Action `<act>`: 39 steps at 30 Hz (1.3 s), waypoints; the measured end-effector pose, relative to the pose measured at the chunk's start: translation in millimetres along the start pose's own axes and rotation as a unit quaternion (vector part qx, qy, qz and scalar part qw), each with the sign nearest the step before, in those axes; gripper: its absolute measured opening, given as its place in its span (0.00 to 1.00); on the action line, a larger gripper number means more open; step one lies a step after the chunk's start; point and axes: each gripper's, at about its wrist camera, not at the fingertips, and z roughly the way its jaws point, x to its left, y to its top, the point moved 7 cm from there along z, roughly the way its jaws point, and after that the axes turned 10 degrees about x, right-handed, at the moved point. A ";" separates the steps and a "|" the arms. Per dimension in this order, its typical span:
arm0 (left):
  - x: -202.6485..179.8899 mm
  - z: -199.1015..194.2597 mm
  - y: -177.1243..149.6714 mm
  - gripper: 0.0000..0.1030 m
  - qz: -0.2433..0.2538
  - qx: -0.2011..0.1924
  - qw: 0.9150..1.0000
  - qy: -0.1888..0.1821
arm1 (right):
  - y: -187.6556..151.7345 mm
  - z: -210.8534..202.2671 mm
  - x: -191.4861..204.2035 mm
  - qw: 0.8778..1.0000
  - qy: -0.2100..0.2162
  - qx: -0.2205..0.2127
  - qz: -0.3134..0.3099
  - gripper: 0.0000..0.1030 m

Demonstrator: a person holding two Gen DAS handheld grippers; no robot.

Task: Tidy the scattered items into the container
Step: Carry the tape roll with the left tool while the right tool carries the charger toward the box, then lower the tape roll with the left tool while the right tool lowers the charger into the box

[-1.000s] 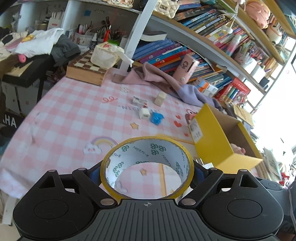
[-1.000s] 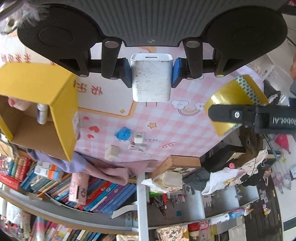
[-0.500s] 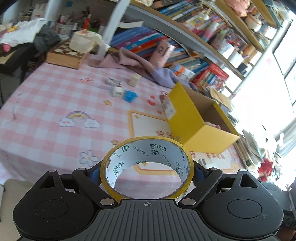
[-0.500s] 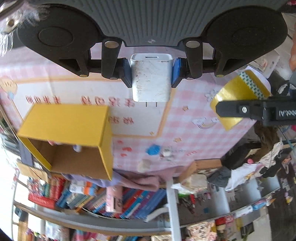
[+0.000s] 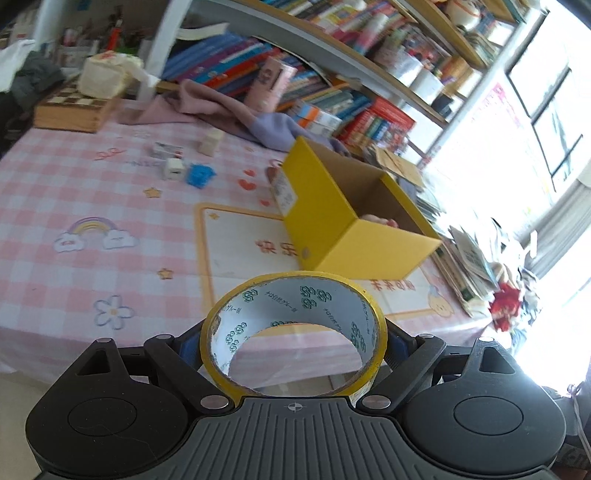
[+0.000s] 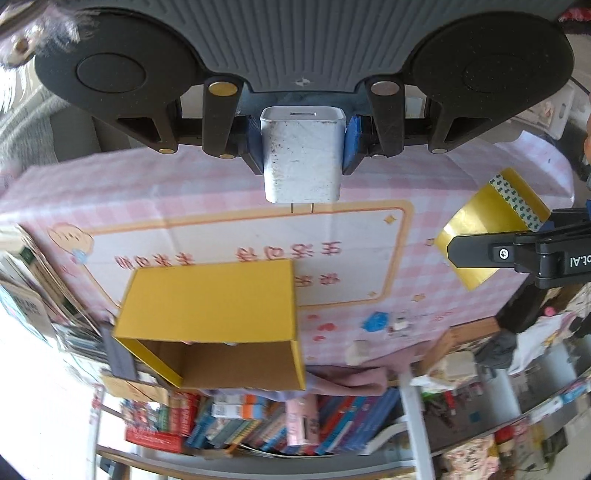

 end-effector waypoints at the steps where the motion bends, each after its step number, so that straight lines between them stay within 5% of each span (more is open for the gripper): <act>1: -3.0 2.4 -0.1 0.89 0.005 0.003 1.000 -0.003 | -0.9 -1.0 -3.1 1.000 -0.003 0.000 0.005 0.40; 18: -48.1 43.2 10.7 0.89 0.057 0.036 0.997 -0.032 | -4.7 -2.9 -58.7 0.997 -0.040 0.007 0.069 0.40; 31: -56.0 61.4 55.5 0.89 0.068 0.002 0.998 0.000 | 31.2 23.6 -94.7 0.997 -0.026 0.016 0.075 0.40; 39: -80.0 71.8 101.7 0.89 0.115 -0.041 0.992 0.026 | 79.9 26.7 -126.0 0.997 -0.015 -0.016 0.076 0.40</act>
